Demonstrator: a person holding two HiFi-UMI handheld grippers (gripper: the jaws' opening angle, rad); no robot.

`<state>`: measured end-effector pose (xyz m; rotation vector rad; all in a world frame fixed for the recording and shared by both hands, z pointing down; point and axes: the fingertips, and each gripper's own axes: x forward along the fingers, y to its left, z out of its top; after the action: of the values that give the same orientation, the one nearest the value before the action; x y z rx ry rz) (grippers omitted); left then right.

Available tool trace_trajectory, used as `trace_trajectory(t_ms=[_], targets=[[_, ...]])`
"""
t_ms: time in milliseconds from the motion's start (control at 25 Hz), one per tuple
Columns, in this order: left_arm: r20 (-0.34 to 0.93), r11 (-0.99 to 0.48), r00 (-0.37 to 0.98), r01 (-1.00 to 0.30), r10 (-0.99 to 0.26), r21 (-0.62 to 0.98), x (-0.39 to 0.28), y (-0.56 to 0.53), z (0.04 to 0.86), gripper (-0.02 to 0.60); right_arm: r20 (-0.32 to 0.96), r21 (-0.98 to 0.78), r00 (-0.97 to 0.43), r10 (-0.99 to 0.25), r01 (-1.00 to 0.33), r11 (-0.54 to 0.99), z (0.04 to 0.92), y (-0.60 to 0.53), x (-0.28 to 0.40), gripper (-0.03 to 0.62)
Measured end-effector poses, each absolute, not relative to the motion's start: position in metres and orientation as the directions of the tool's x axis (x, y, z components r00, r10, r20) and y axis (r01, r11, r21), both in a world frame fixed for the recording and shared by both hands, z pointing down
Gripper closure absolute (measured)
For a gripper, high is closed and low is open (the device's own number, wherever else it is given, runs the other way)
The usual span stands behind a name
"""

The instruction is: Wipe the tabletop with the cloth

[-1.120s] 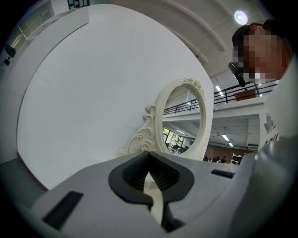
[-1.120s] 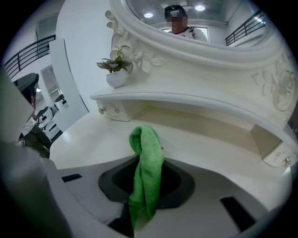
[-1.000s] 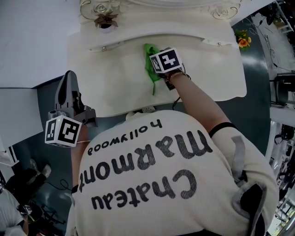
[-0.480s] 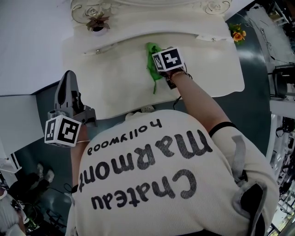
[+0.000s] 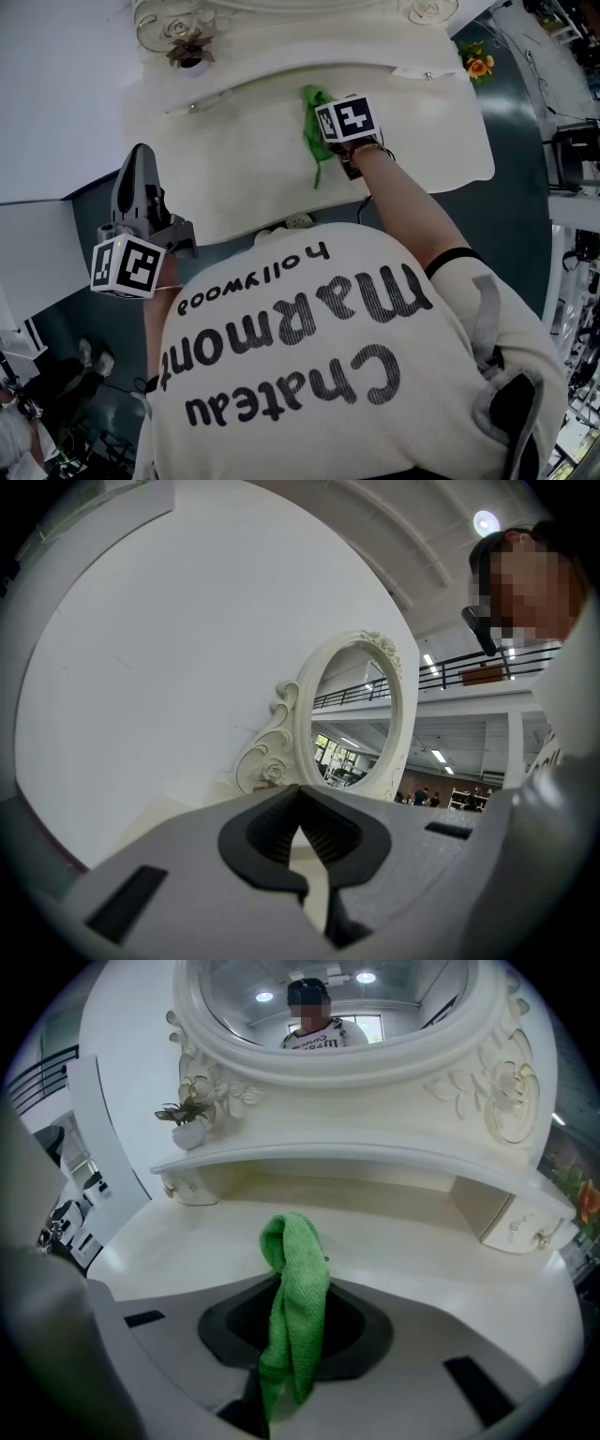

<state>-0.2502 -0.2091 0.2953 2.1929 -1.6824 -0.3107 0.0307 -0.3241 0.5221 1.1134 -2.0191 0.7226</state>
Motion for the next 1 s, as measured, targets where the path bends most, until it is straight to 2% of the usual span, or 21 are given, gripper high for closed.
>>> trace_trajectory(t_ms=[1000], targets=[[0.053, -0.254, 0.301, -0.877, -0.952, 0.408, -0.233, -0.208, 0.294, 0.574, 0.801, -0.141, -0.317, -0.507, -0.924, 0.354, 0.522, -0.325, 0.092, 0.494]])
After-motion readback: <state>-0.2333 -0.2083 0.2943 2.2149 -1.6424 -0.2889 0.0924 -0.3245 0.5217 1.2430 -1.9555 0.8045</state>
